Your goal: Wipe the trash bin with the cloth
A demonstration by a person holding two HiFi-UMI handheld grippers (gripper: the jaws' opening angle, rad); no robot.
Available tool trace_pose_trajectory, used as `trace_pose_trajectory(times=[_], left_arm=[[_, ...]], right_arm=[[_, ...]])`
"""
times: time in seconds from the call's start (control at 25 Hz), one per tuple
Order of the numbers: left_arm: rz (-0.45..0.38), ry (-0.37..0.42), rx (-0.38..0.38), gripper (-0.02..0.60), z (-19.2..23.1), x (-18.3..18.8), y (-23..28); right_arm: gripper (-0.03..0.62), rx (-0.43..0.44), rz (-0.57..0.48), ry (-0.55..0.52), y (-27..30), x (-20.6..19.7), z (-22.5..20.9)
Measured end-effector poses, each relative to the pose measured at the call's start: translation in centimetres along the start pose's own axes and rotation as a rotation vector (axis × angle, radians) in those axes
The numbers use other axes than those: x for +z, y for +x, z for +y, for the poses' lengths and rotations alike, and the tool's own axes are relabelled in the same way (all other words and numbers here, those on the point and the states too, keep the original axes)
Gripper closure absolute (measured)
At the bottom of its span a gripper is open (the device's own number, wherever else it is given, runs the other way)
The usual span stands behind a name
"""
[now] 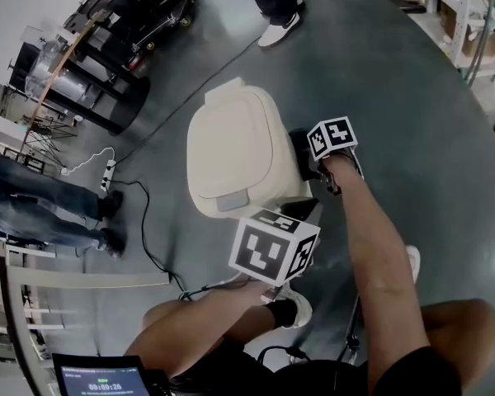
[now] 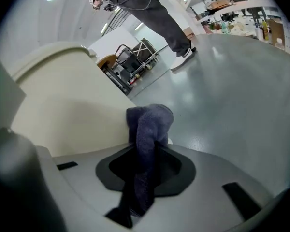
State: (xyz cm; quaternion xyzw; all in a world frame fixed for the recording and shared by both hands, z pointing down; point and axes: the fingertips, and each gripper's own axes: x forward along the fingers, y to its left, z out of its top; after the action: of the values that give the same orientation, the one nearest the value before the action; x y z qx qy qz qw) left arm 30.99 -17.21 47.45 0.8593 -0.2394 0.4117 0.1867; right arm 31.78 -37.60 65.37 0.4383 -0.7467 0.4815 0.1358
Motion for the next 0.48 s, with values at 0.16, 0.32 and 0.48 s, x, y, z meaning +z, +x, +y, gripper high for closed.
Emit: trace_pose_trajectory(times=[0.16,0.32,0.48], left_arm=[[0.009,-0.009,-0.005,0.581,0.4,-0.6,0.1],[0.016,-0.020,-0.011,0.581,0.8,-1.3,0.2],[0.019,-0.023,-0.009,0.581,1.1,-1.6,0.0]], right_arm=[[0.514,-0.086,0.056,-0.008,2.1,-2.4,-2.4],[0.514,-0.157,0.080,-0.017,3.4,-3.9,-4.6],[0.514,-0.213,0.075,-0.030,4.1,-4.9,-5.5]])
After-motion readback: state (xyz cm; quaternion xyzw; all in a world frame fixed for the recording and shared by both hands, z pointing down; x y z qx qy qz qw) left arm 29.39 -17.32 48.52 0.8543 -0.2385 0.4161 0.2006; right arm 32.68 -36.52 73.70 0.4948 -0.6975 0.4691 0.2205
